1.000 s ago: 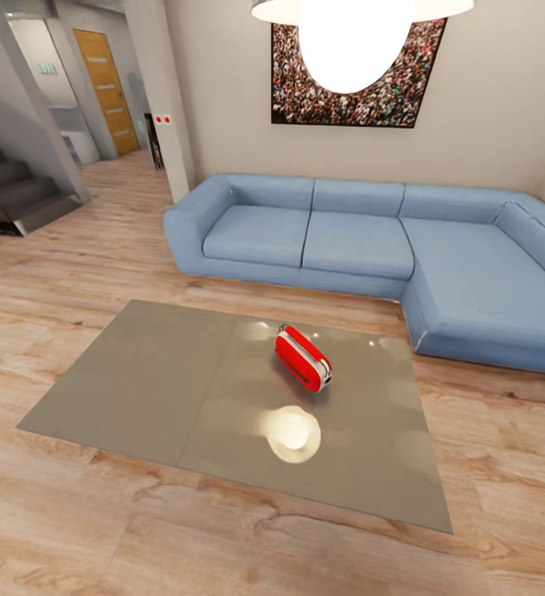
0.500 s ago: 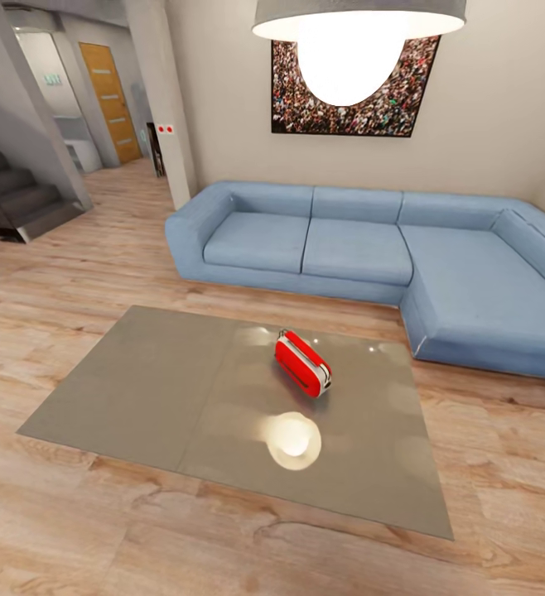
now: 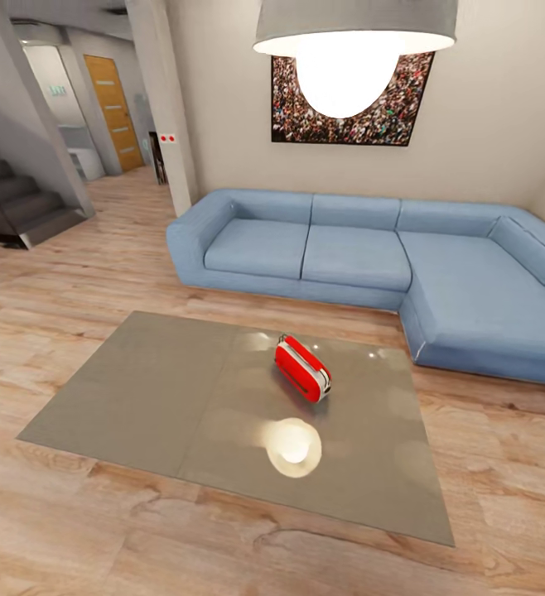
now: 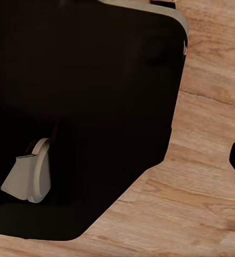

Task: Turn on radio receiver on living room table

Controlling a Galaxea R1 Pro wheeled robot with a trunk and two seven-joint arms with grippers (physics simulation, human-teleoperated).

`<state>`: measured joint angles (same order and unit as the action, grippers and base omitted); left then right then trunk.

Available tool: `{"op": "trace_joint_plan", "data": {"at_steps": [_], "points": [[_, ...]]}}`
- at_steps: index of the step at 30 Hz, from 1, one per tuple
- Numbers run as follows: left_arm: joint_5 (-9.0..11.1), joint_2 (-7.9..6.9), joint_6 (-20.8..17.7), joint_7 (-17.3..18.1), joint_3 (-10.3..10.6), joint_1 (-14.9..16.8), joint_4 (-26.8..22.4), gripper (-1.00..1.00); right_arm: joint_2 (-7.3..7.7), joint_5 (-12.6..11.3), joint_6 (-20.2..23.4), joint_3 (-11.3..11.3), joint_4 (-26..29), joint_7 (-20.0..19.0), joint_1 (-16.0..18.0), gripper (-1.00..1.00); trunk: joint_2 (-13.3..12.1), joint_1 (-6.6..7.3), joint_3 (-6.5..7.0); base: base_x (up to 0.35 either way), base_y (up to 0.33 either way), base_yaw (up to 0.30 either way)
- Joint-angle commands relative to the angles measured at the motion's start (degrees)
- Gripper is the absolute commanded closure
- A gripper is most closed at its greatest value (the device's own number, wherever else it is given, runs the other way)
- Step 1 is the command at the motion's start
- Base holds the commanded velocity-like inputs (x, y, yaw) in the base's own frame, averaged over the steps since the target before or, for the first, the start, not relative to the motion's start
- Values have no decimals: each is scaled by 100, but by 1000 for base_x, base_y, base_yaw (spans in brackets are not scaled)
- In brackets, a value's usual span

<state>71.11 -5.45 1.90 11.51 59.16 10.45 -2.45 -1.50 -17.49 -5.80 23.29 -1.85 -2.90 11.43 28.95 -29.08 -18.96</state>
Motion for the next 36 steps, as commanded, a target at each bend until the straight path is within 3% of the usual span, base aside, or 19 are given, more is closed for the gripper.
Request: {"op": "trace_joint_plan", "data": {"at_steps": [1, 36], "points": [[-10, 3, -2, 0, 3, 0, -2, 100, 0, 0, 0, 0, 0, 0, 0, -100, 0, 0, 9, 0, 0, 0], [-18, -10, -5, 3, -7, 1, -36, 100, 0, 0, -1, 0, 0, 0, 0, -100, 0, 0, 329, 0, 0, 0]]}}
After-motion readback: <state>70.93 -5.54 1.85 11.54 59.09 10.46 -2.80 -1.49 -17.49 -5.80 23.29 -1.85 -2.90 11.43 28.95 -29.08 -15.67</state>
